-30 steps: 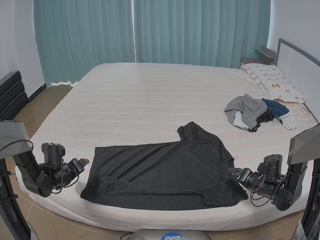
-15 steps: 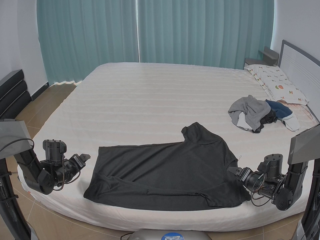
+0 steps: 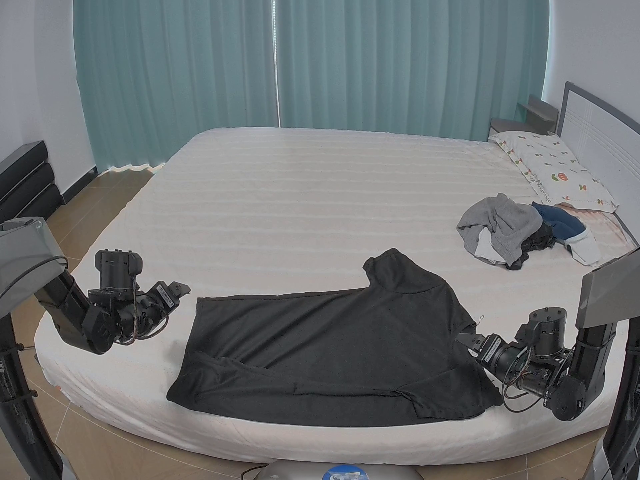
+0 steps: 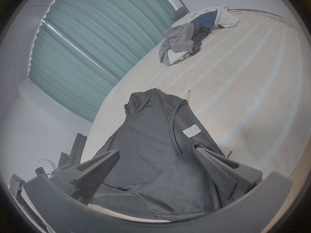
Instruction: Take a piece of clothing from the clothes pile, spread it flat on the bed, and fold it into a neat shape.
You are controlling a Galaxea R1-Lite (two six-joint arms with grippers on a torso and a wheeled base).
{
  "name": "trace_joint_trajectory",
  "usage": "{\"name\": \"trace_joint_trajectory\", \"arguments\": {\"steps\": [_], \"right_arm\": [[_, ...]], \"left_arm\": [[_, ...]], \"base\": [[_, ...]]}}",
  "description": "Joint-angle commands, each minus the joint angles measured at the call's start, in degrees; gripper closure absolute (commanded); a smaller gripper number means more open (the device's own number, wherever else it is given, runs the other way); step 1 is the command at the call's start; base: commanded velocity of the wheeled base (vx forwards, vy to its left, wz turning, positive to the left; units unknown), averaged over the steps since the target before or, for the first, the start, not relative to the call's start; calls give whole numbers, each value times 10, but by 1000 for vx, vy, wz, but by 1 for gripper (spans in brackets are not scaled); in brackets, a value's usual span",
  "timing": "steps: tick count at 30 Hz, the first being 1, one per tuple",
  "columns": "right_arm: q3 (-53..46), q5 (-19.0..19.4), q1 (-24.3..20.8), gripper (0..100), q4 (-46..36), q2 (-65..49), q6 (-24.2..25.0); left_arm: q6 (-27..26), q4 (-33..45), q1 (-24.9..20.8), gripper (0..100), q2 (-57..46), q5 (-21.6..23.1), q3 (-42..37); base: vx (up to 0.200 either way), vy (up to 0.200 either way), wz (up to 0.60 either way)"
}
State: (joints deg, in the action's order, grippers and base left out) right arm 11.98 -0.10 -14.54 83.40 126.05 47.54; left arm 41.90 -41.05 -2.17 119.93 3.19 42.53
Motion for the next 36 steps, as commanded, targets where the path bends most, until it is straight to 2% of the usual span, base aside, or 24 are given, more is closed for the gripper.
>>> {"name": "trace_joint_trajectory", "arguments": {"steps": [1,8,19,36], "right_arm": [[1,0,0,0,0,0,0],[-1,0,0,0,-1,2,0],[-2,1,-3,0,-1,5,0],[-1,1,-8,0,-1,6,1]], "left_arm": [[-4,45,1,0,36,60,80],[-64,61,4,0,127,68,167],[-67,55,12,0,208,68,265],[-63,55,5,0,263,67,338]], "base": [[0,0,0],[0,0,0],[0,0,0],[0,0,0]]}}
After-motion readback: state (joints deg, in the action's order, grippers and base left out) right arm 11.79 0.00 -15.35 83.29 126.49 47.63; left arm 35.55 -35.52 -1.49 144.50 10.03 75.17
